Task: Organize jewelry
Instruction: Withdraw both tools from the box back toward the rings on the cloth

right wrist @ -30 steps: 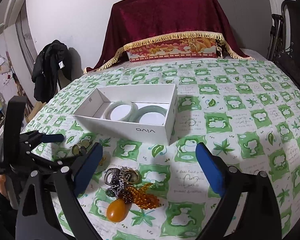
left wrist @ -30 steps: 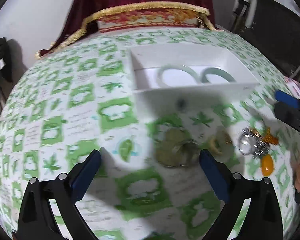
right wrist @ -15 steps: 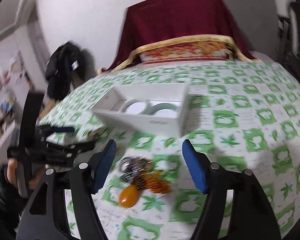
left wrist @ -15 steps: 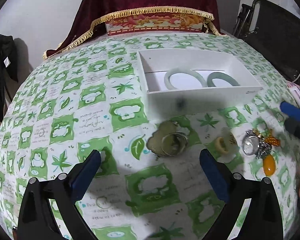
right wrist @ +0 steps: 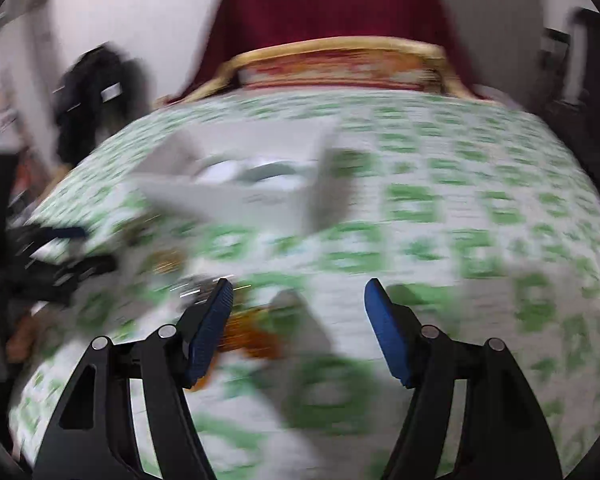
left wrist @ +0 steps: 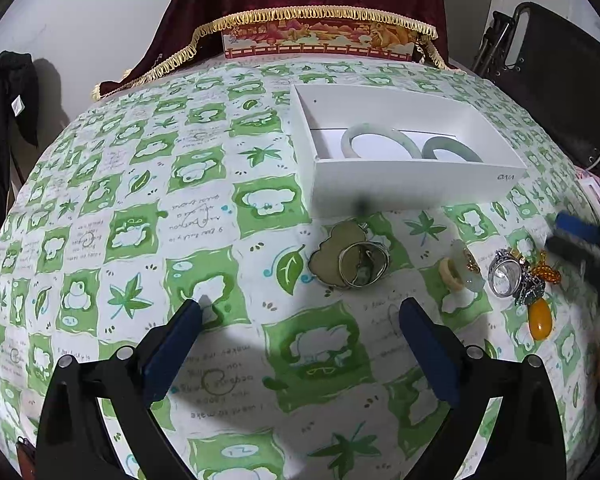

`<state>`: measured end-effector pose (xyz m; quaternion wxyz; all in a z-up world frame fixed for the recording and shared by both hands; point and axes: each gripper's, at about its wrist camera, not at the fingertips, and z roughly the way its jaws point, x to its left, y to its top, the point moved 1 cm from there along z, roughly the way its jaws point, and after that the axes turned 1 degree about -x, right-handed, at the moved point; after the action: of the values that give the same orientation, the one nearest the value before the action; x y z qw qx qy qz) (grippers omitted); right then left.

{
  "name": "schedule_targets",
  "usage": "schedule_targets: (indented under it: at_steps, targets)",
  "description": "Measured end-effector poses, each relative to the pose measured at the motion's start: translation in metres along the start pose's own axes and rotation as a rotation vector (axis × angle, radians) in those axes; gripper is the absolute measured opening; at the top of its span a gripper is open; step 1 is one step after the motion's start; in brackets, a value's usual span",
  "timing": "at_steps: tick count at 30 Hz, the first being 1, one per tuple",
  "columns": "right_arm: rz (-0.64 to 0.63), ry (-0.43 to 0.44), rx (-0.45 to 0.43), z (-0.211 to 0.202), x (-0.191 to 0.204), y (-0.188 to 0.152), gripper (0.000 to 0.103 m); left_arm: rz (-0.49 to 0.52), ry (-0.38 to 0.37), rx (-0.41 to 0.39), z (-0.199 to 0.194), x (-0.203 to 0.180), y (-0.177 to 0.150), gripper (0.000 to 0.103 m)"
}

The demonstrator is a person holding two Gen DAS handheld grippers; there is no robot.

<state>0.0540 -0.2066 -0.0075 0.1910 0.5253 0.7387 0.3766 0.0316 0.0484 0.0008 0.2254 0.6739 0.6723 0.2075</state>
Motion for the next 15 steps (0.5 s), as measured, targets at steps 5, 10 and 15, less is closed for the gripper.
schedule_targets:
  at_steps: [5,10,15]
  targets:
    - [-0.174,0.194,-0.013,-0.009,0.050,-0.007,0.063,0.005,-0.005,-0.003,-0.001,-0.002,0.000,0.099]
    - [-0.257,0.101,0.077,0.009,0.064,-0.012,0.060,-0.007,-0.008,0.001,-0.001,-0.001,0.001,0.099]
    - [-0.029,-0.028,0.050,0.009,0.003,0.000,0.060,0.003,-0.003,0.001,0.000,-0.001,0.001,0.099]
